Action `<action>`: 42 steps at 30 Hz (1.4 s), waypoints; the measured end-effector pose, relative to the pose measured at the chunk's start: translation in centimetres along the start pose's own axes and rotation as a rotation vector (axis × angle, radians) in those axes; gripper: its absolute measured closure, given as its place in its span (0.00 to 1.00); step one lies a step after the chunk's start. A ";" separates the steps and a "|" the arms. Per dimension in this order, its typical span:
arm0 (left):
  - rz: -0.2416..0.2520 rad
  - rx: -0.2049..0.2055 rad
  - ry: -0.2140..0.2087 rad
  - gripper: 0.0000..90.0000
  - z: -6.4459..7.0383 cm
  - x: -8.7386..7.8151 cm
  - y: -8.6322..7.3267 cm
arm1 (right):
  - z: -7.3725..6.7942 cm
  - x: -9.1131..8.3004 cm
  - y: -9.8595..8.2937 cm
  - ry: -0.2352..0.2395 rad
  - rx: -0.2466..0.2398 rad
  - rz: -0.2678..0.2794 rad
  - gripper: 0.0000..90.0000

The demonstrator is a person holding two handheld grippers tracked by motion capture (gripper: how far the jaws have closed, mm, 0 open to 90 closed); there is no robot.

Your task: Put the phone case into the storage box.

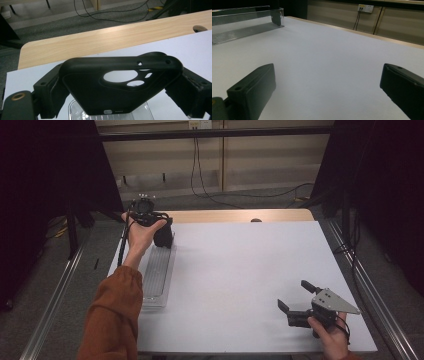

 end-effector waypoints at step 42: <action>0.261 0.066 -0.089 0.05 0.2 -0.6 3.1 | -0.1 0.0 0.0 0.004 -0.002 -0.001 0.00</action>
Point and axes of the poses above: each handheld gripper's, and its own axes: x roughly forward along the jaws, y roughly out of its top, z roughly to its right, the point moved 10 cm from there along x, roughly forward along the jaws, and after that the axes turned 7 degrees about z, right-handed, at the moved point
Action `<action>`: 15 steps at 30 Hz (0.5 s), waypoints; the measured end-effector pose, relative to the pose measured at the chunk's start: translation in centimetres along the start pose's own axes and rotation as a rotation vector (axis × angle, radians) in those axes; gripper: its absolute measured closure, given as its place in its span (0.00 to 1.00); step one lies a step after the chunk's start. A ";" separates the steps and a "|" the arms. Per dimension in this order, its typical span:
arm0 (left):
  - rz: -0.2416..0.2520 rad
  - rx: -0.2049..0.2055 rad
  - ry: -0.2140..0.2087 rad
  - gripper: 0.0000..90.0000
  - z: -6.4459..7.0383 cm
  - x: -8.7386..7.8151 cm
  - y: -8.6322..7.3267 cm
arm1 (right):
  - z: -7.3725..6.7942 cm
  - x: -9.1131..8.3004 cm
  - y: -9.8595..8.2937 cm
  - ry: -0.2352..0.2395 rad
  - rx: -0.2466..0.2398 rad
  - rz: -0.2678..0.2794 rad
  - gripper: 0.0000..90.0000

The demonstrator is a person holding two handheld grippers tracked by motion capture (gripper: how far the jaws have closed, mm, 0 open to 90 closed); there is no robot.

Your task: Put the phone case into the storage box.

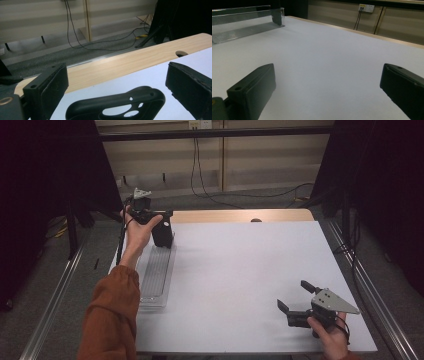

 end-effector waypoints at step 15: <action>0.083 0.049 -0.008 0.04 0.4 -1.1 1.6 | 0.1 0.0 0.0 -0.006 -0.003 0.001 0.00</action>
Point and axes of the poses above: each handheld gripper's, and its own axes: x roughly forward along the jaws, y roughly out of its top, z roughly to its right, the point moved 10 cm from there along x, roughly forward along the jaws, and after that the axes turned 7 degrees about z, right-handed, at the moved point
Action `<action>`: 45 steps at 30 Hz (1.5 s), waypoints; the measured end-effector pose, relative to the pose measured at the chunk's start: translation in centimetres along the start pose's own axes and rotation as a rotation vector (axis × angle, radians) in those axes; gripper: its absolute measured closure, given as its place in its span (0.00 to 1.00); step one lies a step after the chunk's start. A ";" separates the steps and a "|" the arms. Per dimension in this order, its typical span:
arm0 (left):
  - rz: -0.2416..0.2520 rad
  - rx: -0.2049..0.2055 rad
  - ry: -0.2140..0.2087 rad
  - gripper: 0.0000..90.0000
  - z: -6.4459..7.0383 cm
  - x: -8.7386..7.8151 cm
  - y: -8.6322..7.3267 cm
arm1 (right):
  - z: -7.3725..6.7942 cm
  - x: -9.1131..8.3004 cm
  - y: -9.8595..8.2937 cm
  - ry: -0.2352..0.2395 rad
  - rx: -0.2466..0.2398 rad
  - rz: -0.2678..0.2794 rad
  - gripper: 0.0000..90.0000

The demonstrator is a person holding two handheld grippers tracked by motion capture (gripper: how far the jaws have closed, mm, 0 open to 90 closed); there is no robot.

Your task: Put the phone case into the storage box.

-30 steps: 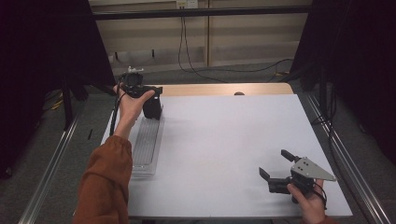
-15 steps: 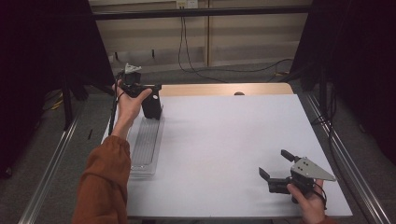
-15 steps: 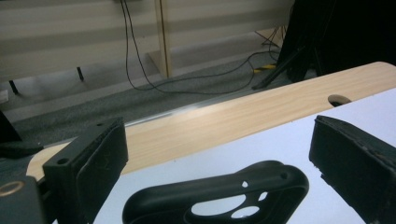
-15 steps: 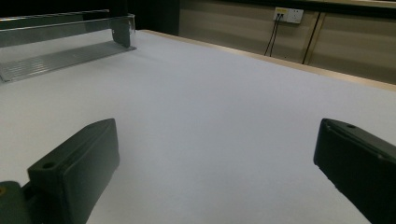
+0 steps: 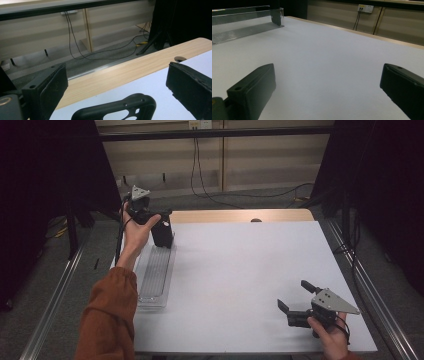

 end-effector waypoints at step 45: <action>0.189 -0.002 -0.113 0.03 2.8 -6.9 1.0 | 0.3 -0.1 0.0 -0.016 0.001 0.013 0.00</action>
Point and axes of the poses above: each handheld gripper's, and its own axes: x roughly forward along the jaws, y roughly out of its top, z roughly to its right, the point moved 10 cm from there along x, roughly forward along the jaws, and after that the axes turned 7 degrees about z, right-handed, at the moved point
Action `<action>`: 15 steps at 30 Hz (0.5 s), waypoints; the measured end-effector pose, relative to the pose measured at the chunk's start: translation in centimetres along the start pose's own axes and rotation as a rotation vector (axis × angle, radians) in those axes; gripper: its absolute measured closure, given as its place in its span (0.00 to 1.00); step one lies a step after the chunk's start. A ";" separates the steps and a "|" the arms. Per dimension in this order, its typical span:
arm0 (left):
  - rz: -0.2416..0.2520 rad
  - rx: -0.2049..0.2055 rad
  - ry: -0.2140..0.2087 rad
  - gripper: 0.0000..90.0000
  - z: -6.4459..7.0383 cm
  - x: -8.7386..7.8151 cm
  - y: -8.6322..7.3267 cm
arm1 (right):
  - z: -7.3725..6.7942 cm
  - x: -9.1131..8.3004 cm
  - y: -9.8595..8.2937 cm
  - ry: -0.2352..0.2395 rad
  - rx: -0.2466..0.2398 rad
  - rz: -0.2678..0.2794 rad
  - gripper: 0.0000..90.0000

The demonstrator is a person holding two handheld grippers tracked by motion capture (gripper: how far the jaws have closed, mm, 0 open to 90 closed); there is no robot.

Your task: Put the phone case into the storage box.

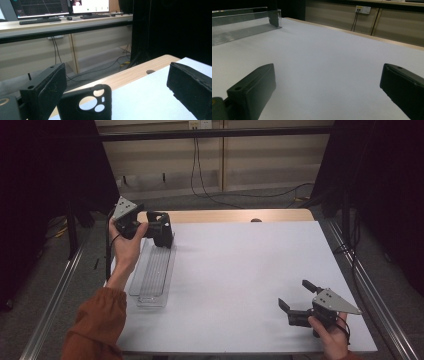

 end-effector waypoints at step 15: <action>-0.010 -0.023 -0.011 0.03 0.8 -4.0 -2.3 | -0.1 -0.2 0.2 -0.017 -0.004 0.002 0.00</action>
Point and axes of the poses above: each handheld gripper's, and its own axes: x roughly forward along the jaws, y roughly out of its top, z roughly to its right, the point moved 10 cm from there along x, roughly forward along the jaws, and after that the axes turned 7 degrees about z, right-handed, at the moved point
